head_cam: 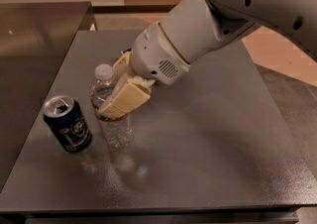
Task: Move water bottle near pepsi can
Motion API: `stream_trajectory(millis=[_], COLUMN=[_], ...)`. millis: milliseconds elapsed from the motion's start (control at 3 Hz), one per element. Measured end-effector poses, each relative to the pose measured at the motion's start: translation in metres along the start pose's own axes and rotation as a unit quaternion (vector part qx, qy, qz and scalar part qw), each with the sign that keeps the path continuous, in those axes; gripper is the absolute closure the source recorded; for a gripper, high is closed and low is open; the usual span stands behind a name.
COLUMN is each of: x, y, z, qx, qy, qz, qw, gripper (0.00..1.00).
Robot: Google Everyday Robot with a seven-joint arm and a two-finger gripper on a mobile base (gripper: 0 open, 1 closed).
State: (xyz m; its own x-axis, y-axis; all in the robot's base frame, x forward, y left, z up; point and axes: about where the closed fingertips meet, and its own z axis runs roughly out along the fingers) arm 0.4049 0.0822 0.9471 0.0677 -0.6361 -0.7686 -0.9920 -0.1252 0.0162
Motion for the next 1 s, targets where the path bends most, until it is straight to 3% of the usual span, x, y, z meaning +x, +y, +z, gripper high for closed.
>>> stream_trajectory(millis=[333, 667, 1000], x=[-0.0017, -0.0037, -0.0038], y=[0.0014, 0.0028, 0.0028], z=[0.0008, 0.0007, 0.0007], qx=[0.0, 0.0, 0.0], qy=[0.001, 0.002, 0.002], qz=[-0.002, -0.004, -0.004], qw=[1.0, 1.0, 1.0], gripper=[0.12, 0.0, 0.0])
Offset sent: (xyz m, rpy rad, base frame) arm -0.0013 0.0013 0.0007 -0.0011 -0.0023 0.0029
